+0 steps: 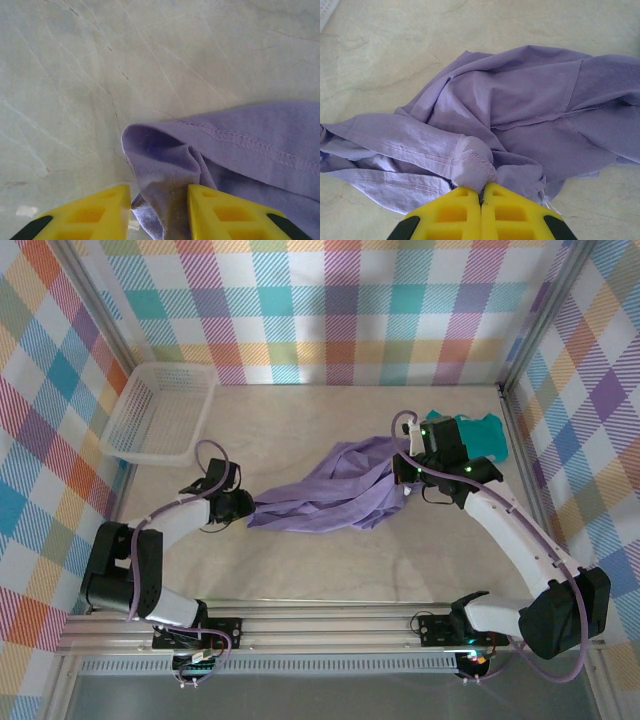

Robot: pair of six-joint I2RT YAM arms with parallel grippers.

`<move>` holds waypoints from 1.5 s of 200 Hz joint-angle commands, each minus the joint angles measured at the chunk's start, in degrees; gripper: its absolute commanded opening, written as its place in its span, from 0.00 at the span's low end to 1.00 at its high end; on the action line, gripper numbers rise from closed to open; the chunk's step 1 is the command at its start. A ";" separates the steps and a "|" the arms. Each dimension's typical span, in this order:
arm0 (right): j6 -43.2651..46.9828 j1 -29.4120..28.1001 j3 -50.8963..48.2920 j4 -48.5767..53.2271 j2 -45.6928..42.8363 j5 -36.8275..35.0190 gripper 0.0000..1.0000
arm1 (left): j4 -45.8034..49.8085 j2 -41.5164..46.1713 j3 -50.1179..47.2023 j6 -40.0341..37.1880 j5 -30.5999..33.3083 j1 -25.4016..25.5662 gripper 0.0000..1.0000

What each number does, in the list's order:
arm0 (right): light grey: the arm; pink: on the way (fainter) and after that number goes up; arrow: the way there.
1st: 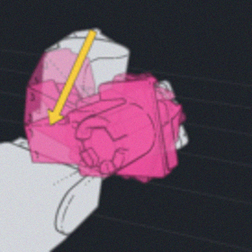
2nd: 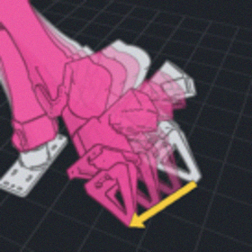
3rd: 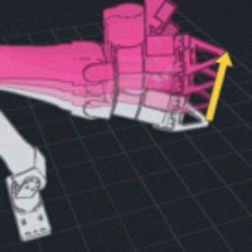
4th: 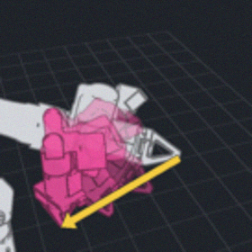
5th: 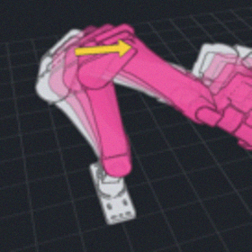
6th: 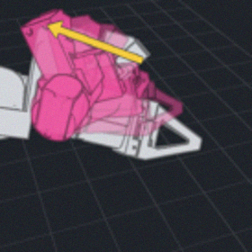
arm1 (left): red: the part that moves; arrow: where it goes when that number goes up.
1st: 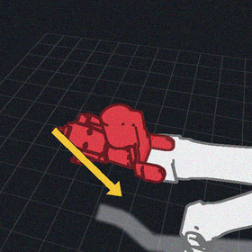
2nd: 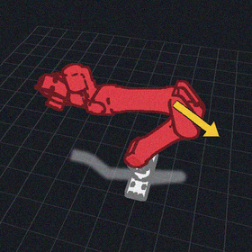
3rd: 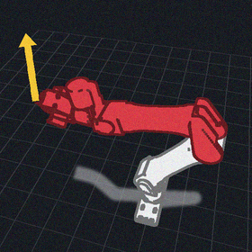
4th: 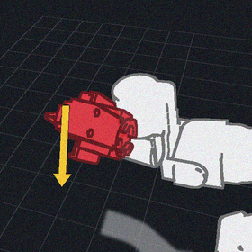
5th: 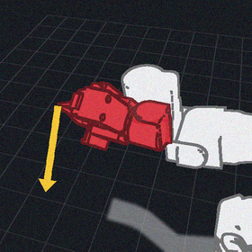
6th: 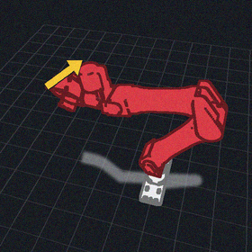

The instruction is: Fold the inside-out t-shirt

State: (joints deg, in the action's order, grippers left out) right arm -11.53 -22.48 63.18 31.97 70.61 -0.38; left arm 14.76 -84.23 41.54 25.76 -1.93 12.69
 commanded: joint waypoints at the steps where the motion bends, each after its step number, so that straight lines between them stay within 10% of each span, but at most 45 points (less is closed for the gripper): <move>1: 0.02 -0.06 -0.51 -1.36 0.24 1.09 0.00 | -2.28 -2.74 2.28 -1.45 0.19 0.69 0.30; 30: 0.30 -0.10 0.25 -0.66 -0.66 -0.09 0.00 | -2.09 -1.44 4.38 -1.94 2.87 0.59 0.00; 93: 0.60 1.42 3.93 15.25 -18.26 -11.89 0.00 | 14.95 36.61 3.89 1.42 15.58 3.13 0.00; 136: 2.91 3.36 6.51 5.48 -6.32 -11.75 0.00 | 11.40 20.74 17.36 -1.85 24.85 2.14 0.00; 165: 6.19 8.63 36.30 3.87 9.67 -10.89 0.00 | 13.14 5.95 50.63 -5.73 24.50 -0.09 0.00; 211: 7.01 8.55 71.54 10.56 15.69 -4.51 0.00 | 17.22 5.23 81.61 -12.83 20.77 -0.12 0.00; 300: 9.34 8.51 64.90 20.83 0.29 0.51 0.00 | 26.83 21.45 70.95 -17.27 15.95 -0.10 0.00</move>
State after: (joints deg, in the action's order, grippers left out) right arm -3.53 -13.96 131.94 47.68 71.83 -1.89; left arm 35.83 -63.61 117.34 10.79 15.42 13.19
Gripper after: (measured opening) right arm 0.041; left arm 0.048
